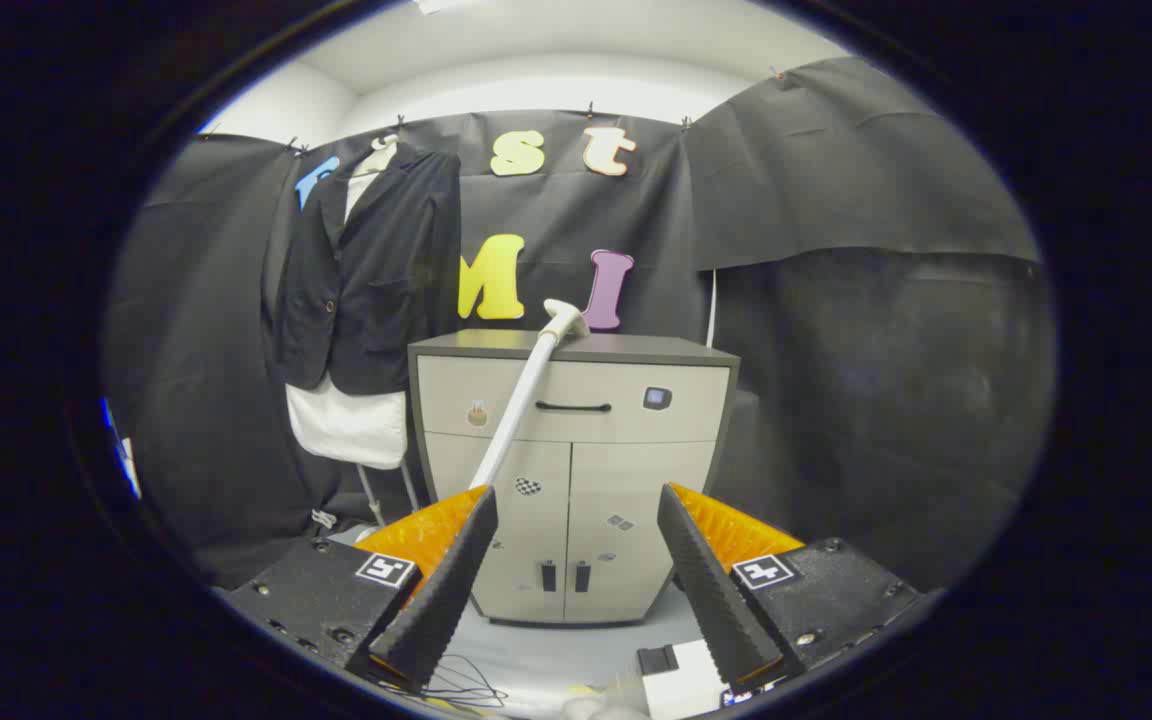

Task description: Iron the clothes twice with a garment steamer, once on the left side and once on the right side.

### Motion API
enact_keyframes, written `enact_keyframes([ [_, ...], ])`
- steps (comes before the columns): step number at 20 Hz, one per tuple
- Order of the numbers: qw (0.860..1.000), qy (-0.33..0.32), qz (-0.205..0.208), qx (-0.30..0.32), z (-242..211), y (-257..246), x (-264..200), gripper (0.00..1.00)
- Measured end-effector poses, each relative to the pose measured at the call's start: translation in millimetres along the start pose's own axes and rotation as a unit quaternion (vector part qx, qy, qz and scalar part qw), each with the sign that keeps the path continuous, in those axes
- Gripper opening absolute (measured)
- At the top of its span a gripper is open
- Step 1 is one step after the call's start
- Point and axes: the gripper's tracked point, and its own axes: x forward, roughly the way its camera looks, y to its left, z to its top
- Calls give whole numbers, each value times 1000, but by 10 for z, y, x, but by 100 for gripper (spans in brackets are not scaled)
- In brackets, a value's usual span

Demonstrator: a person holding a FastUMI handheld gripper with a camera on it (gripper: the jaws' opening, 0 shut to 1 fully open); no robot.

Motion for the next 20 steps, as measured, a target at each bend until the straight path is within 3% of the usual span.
enact_keyframes([
  [13,1000,-11,-10,1,284,8,-47,100],
  [20,999,-46,-20,-3,924,-100,39,100],
])
